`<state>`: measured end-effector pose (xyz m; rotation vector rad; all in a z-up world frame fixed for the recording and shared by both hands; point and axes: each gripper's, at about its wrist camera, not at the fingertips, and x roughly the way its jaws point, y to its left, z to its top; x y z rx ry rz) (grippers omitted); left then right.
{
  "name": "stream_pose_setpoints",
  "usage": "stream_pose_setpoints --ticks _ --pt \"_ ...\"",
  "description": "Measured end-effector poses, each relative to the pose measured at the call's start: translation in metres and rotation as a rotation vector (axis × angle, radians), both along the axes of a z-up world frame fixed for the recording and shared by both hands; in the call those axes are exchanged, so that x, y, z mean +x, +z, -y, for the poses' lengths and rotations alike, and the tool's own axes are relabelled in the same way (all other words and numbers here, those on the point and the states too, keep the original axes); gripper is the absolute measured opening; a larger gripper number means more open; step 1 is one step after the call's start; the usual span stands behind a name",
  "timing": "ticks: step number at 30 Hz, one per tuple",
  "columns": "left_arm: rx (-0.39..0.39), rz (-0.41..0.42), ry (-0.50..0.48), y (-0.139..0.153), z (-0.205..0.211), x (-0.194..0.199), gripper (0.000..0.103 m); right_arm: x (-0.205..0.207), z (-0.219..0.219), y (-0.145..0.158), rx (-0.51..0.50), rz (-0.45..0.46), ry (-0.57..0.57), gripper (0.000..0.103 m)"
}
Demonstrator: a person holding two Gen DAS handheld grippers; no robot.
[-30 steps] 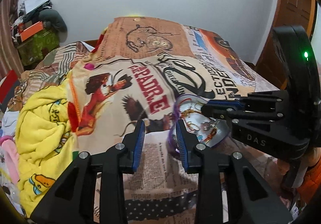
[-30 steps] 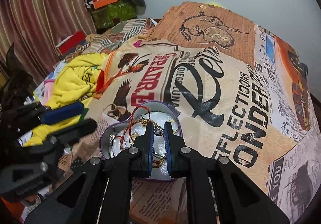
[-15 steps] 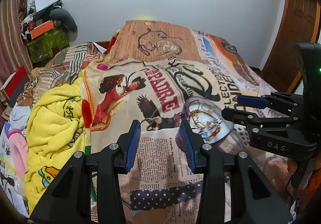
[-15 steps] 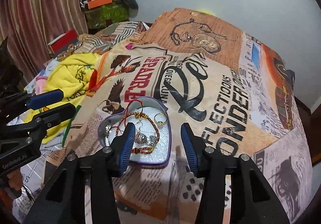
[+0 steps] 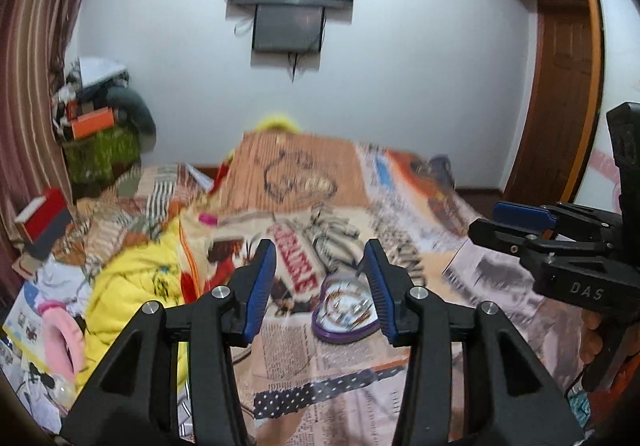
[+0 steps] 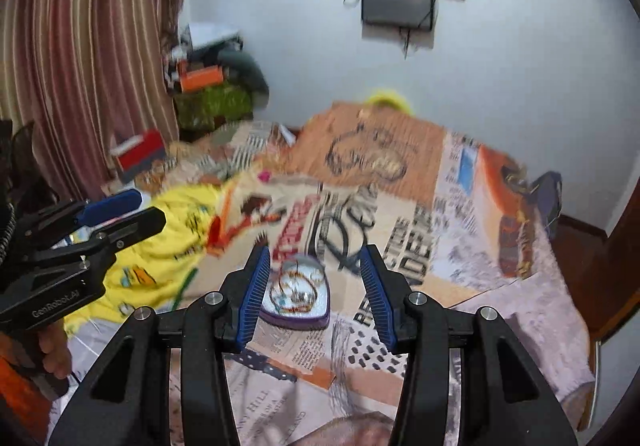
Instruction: Organize jewelry
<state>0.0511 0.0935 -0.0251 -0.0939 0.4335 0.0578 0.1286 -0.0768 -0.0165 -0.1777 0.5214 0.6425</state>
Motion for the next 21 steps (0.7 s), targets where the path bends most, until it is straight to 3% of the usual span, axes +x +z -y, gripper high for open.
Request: stream_pose_setpoints --ticks 3,9,10,13,15,21 --pt "0.02 0.085 0.006 0.024 0.011 -0.023 0.051 -0.024 0.015 0.024 0.073 0.06 -0.015 0.045" --pt "0.037 0.226 0.02 0.056 0.028 -0.068 0.064 -0.067 0.038 0.053 0.191 0.176 -0.062 0.065" --pt "0.039 0.238 0.022 0.059 0.03 -0.073 0.066 -0.071 0.04 0.055 0.201 0.187 -0.069 0.07" --pt "0.051 0.272 0.029 0.065 0.036 -0.086 0.086 -0.082 0.044 0.058 0.23 0.225 -0.112 0.086" --pt "0.063 0.286 0.04 0.067 0.038 -0.092 0.099 -0.085 0.046 0.057 0.241 0.234 -0.125 0.09" --pt "0.084 0.284 0.057 0.065 0.045 -0.097 0.103 -0.095 0.048 0.055 0.231 0.269 -0.171 0.103"
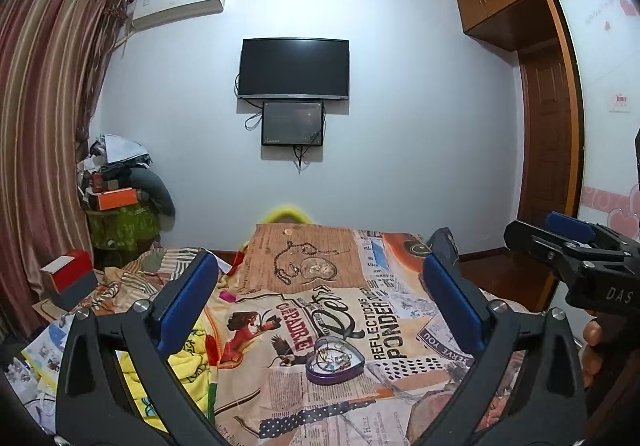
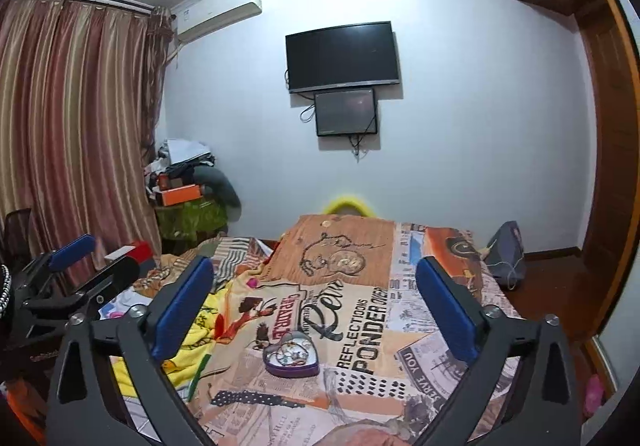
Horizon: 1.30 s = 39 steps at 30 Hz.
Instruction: Organize jewelry
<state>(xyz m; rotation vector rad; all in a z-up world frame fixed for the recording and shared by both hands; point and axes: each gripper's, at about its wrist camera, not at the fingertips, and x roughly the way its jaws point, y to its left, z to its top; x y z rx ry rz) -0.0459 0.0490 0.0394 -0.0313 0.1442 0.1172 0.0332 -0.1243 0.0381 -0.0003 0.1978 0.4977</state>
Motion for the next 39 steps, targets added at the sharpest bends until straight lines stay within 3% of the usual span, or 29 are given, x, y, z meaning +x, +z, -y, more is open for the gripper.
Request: stream_pose_setpoints --ticks 39 --pt "-0.022 -0.053 0.04 -0.012 -0.005 0.009 0.103 -0.01 0.007 -0.005 -0.033 -0.038 0.007 0.103"
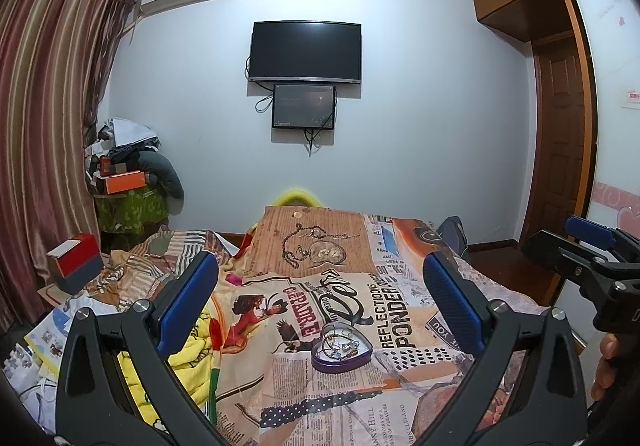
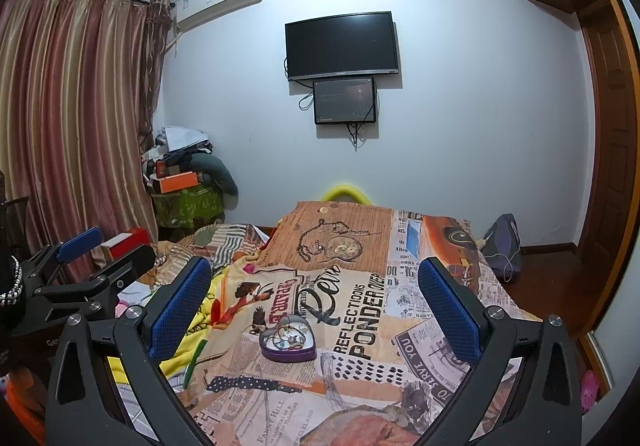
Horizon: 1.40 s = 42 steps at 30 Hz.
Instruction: Organize jewelry
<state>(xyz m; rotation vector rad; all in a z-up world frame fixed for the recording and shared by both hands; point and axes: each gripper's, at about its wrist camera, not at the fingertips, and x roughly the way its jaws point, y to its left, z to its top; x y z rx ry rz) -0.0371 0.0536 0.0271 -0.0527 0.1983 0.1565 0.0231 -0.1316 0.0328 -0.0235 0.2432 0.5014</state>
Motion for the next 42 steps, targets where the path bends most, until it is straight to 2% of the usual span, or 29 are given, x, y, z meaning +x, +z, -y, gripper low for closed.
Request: stream_pose_setpoints --ticks 42 --pt "-0.016 -0.018 -0.054 0.0003 0.0014 0.0057 0.103 0.0037 -0.0002 0.0001 0.004 -0.015 -0.005 0.103"
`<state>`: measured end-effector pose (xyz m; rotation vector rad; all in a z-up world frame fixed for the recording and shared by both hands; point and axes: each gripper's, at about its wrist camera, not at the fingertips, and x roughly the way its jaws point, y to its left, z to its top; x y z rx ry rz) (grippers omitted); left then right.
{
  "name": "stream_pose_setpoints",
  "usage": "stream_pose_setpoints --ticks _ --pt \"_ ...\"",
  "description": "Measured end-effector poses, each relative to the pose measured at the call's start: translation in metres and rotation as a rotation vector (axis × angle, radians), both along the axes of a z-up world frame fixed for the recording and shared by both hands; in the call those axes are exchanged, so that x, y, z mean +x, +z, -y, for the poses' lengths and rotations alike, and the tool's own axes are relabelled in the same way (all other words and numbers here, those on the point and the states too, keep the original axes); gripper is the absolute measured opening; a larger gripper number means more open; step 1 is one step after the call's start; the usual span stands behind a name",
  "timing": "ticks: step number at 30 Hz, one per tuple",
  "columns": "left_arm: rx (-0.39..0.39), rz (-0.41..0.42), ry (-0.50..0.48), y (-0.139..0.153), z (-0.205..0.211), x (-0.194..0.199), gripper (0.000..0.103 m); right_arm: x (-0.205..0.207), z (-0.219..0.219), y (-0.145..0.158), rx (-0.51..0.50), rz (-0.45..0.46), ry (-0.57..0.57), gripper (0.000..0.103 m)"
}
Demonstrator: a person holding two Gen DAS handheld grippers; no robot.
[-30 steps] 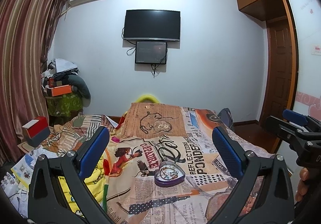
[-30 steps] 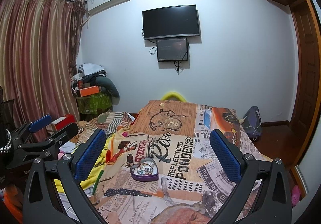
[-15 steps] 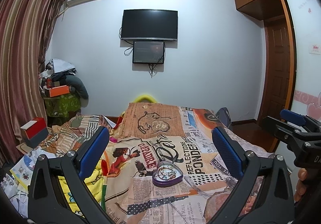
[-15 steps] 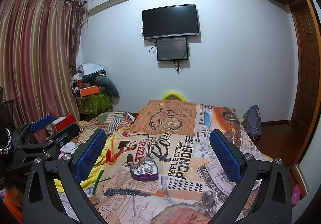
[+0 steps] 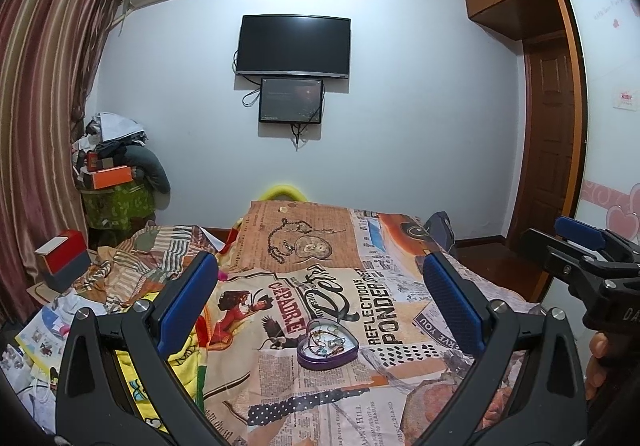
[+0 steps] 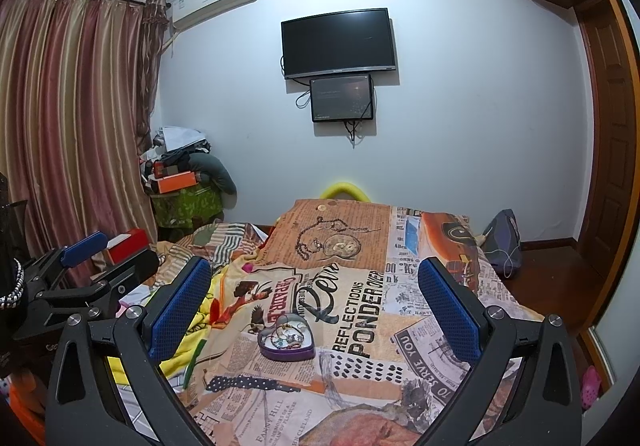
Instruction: Organize jewelry
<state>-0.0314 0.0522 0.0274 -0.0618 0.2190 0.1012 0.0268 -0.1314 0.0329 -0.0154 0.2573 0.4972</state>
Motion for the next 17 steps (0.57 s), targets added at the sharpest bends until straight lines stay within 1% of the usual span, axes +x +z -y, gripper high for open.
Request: stream_pose_setpoints --ticks 17 --pt "0.0 -0.014 -0.01 -0.0027 -0.002 0.0025 0.103 0.0024 -0.0018 -0.0039 -0.008 -0.009 -0.005 0.103"
